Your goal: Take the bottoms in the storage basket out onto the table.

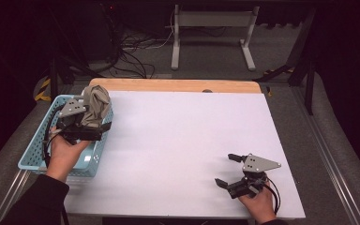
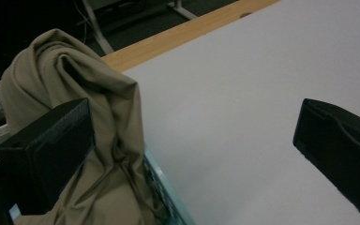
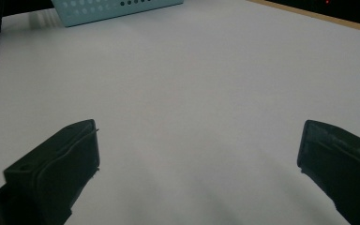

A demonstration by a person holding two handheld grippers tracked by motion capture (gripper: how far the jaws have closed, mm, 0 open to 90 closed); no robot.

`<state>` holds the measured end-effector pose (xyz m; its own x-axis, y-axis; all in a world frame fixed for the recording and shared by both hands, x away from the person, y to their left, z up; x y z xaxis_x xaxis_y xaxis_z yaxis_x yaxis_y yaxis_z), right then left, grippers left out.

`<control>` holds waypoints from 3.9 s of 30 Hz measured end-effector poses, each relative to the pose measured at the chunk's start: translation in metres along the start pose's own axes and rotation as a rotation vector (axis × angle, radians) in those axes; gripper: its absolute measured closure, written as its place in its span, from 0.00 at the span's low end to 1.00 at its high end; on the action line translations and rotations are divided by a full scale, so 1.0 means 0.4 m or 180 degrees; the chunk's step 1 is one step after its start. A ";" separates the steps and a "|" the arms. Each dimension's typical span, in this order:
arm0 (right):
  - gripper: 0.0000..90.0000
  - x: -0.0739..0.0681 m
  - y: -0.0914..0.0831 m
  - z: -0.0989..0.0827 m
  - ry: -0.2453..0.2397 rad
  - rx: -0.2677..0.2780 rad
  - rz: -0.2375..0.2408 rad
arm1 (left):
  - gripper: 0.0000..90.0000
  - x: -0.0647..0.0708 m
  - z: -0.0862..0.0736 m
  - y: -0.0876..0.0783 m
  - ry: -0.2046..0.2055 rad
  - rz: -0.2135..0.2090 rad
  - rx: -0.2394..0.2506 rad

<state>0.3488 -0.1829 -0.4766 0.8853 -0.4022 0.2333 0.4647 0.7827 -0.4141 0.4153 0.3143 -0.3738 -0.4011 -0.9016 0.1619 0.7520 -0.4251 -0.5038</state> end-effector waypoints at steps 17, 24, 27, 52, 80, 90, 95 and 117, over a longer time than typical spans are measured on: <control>0.00 0.000 0.004 -0.001 0.0004 -0.0035 0.0019 | 0.00 -0.092 0.027 0.030 -0.0196 0.0243 -0.0083; 0.00 -0.001 0.004 -0.001 0.0003 -0.0033 0.0026 | 0.00 -0.117 0.036 0.047 -0.0189 0.0322 -0.0175; 0.00 0.000 0.004 -0.001 0.0004 -0.0029 0.0028 | 0.00 -0.130 0.036 0.056 -0.0222 0.0337 -0.0196; 0.00 -0.002 0.009 -0.001 -0.0007 -0.0047 0.0076 | 0.00 -0.199 0.031 0.114 -0.0427 0.0382 -0.0382; 0.00 -0.005 0.011 0.000 -0.0028 -0.0043 0.0123 | 0.02 -0.230 0.006 0.208 -0.0638 0.0481 -0.0588; 0.00 -0.005 0.010 0.001 -0.0025 -0.0033 0.0137 | 0.22 -0.234 0.002 0.223 -0.0603 0.0425 -0.0606; 0.00 -0.005 0.011 0.001 -0.0020 -0.0032 0.0145 | 0.40 -0.236 0.001 0.227 -0.0645 0.0289 -0.0618; 0.00 -0.004 0.010 0.001 -0.0016 -0.0015 0.0157 | 0.78 -0.225 0.009 0.214 -0.0556 0.0246 -0.0645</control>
<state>0.3492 -0.1787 -0.4783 0.9071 -0.3608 0.2168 0.4205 0.7993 -0.4292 0.5177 0.3585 -0.4284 -0.2372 -0.9384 0.2514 0.6498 -0.3456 -0.6770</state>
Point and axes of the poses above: each handheld gripper's, and its own axes: y roughly forward along the jaws, z roughly out of its top, x roughly to its right, the point moved 3 cm from there along y, roughly forward along the jaws, and after that the axes turned 15 degrees about -y, right-handed, at the moved point
